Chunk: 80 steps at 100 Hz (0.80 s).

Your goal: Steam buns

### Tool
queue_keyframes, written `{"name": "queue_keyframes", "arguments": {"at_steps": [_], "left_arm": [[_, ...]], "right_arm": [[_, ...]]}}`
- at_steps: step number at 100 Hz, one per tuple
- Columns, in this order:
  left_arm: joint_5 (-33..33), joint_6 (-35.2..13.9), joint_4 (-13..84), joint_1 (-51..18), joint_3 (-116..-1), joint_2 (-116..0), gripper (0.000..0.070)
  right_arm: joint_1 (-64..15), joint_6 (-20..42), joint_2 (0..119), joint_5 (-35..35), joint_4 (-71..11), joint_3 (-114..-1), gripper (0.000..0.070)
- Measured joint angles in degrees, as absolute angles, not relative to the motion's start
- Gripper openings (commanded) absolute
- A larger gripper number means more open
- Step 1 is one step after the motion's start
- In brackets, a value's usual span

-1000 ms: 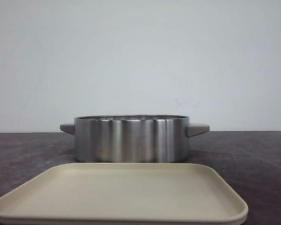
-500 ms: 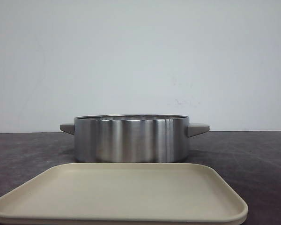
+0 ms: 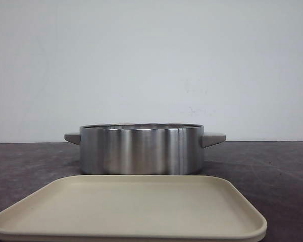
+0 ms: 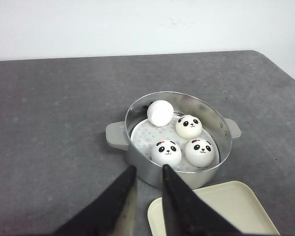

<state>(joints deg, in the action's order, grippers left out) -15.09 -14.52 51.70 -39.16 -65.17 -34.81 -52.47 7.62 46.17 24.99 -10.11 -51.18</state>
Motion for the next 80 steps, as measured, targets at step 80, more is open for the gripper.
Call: {"name": "queue_keyframes", "arguments": {"at_steps": [80], "left_arm": [[-15.09,-14.52,51.68,-39.16,-65.17,-34.81,0.0067]], "right_arm": [[-4.84,1.23,1.65,-1.26,-2.76,-0.84,0.0011]]}}
